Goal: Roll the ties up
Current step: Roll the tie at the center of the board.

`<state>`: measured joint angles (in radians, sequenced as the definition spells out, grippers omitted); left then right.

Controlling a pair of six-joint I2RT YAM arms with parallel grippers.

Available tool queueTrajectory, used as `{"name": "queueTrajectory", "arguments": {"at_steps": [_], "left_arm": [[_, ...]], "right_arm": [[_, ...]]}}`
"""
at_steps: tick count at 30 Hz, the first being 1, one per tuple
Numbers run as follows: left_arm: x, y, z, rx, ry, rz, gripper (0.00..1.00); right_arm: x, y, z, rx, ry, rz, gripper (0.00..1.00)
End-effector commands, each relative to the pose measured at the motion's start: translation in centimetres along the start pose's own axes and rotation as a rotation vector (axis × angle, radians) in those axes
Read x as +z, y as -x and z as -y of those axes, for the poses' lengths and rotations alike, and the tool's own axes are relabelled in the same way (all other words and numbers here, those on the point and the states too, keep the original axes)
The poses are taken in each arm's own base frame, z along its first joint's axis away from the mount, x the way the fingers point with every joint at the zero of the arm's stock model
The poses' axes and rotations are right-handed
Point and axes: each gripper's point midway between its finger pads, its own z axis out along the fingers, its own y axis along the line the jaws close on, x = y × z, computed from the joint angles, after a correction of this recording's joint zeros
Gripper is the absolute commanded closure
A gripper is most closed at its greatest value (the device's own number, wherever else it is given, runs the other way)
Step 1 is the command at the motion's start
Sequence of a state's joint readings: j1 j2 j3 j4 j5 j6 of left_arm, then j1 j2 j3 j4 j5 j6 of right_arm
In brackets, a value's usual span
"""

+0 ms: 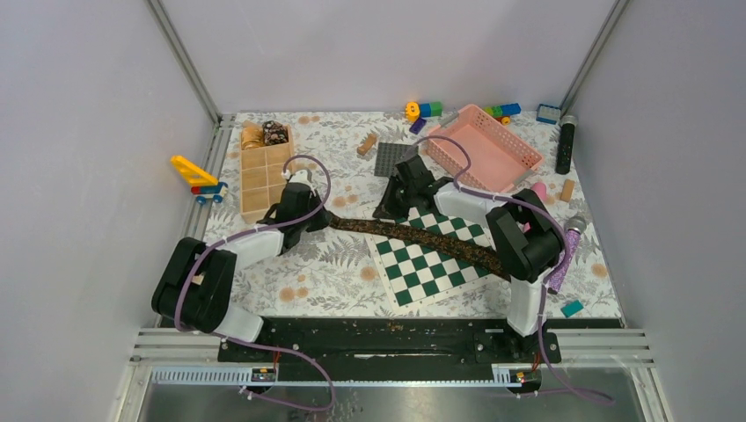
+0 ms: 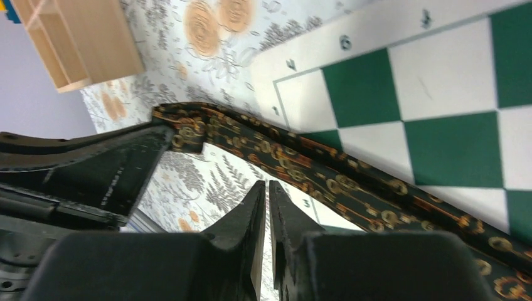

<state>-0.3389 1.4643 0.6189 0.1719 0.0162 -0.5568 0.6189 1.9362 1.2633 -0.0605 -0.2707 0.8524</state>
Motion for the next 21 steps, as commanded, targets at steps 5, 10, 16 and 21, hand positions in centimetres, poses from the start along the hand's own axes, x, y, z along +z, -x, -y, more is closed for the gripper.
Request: {"name": "queueTrajectory", "arguments": {"at_steps": [5, 10, 16, 21], "left_arm": [[-0.7, 2.5, 0.5, 0.150, 0.116, 0.085, 0.89], [-0.9, 2.8, 1.0, 0.205, 0.165, 0.094, 0.89], [-0.6, 2.4, 1.7, 0.289, 0.219, 0.075, 0.90], [-0.1, 1.8, 1.9, 0.338, 0.254, 0.057, 0.91]], "right_arm": [[-3.2, 1.2, -0.2, -0.022, 0.040, 0.084, 0.87], [-4.8, 1.5, -0.2, -0.040, 0.046, 0.114, 0.87], [-6.3, 1.7, 0.4, -0.029, 0.048, 0.140, 0.87], [-7.7, 1.9, 0.6, -0.022, 0.054, 0.165, 0.86]]}}
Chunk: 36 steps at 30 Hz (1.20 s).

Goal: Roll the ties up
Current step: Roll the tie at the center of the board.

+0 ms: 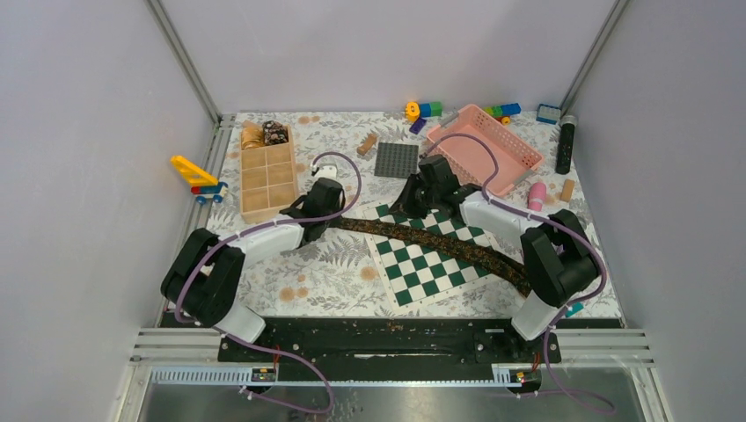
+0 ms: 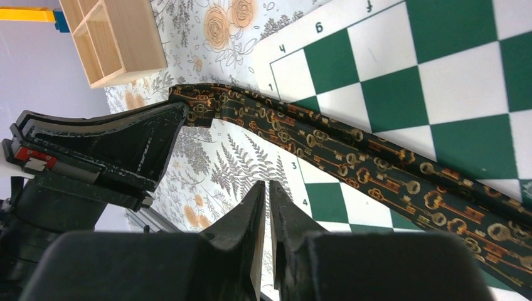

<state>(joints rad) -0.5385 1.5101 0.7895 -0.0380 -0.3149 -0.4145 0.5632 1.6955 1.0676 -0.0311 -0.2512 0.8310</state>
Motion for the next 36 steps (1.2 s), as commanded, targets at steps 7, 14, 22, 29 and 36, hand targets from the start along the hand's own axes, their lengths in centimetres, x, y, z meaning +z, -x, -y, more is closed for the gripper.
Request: {"name": "queueTrajectory", "arguments": {"at_steps": [7, 14, 22, 29, 36], "left_arm": [[0.2, 0.8, 0.0, 0.141, 0.123, 0.022, 0.91], [0.1, 0.7, 0.3, 0.216, 0.170, 0.024, 0.92], [0.2, 0.1, 0.7, 0.319, 0.237, 0.031, 0.93], [0.4, -0.2, 1.7, 0.386, 0.258, 0.033, 0.93], [0.4, -0.6, 2.8, 0.460, 0.279, 0.038, 0.94]], "right_arm": [[-4.9, 3.0, -0.9, -0.036, 0.038, 0.143, 0.85], [-7.6, 4.2, -0.9, -0.056, 0.030, 0.199, 0.84], [-10.7, 5.9, -0.9, -0.055, 0.032, 0.274, 0.82], [-12.5, 7.1, -0.3, -0.060, 0.005, 0.317, 0.81], [-13.0, 7.3, 0.3, -0.046, -0.001, 0.329, 0.81]]}}
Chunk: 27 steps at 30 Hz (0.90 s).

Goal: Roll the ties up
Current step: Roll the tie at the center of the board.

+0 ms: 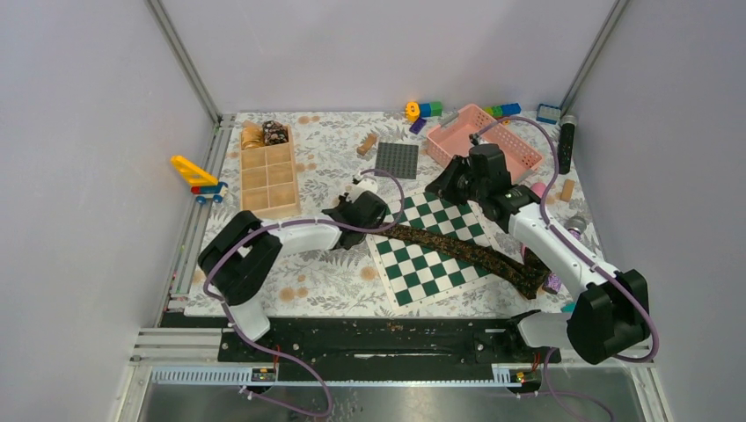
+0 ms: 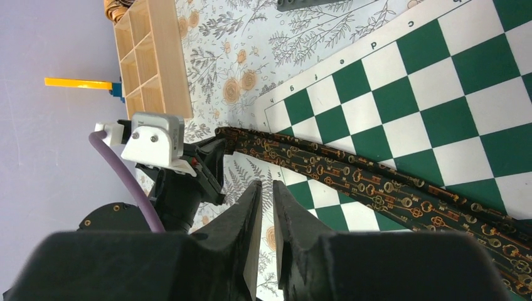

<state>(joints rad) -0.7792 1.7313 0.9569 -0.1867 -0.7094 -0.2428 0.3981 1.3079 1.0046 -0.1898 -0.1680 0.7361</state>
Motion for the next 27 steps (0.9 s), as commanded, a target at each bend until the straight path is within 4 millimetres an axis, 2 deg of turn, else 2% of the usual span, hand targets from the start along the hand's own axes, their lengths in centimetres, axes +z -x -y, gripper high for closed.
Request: {"name": "queueTrajectory", "arguments": {"at_steps": [1, 13, 27], "left_arm": [[-0.4, 1.5, 0.3, 0.033, 0.038, 0.040, 0.94], [-0.4, 0.9, 2.3, 0.104, 0.042, 0.029, 0.93], [-0.2, 0.2, 4.0, 0.110, -0.005, -0.004, 0.88]], "right_arm": [[-1.0, 1.3, -0.3, -0.017, 0.007, 0.050, 0.81], [-1.0, 1.2, 0.5, -0.004, -0.006, 0.045, 0.81], [-0.9, 1.1, 1.0, 0.002, -0.017, 0.044, 0.80]]}}
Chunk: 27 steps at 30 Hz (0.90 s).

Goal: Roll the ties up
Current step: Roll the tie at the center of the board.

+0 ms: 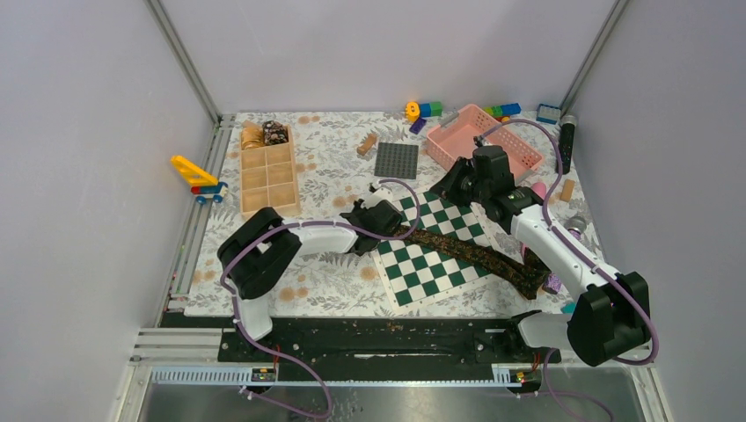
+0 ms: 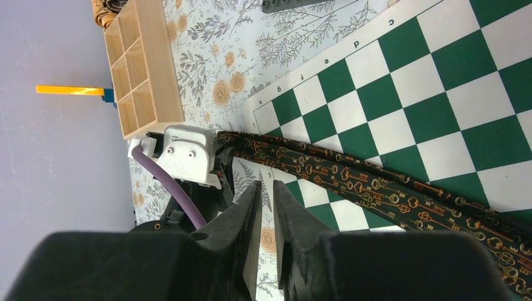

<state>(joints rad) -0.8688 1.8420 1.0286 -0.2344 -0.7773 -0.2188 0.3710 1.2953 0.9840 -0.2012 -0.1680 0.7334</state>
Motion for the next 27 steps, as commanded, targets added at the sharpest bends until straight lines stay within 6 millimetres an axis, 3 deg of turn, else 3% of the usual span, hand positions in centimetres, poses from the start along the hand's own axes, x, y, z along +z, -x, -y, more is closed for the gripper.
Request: {"name": "queueTrajectory", "arguments": {"at_steps": [1, 27], "left_arm": [[-0.1, 1.0, 1.0, -0.028, -0.031, 0.004, 0.87], [-0.2, 1.2, 3.3, -0.042, -0.138, -0.032, 0.72]], "right_arm": [[-0.7, 0.9, -0.3, -0.013, 0.011, 0.038, 0.80], [-0.2, 0.4, 0.2, -0.002, -0.002, 0.020, 0.80]]}}
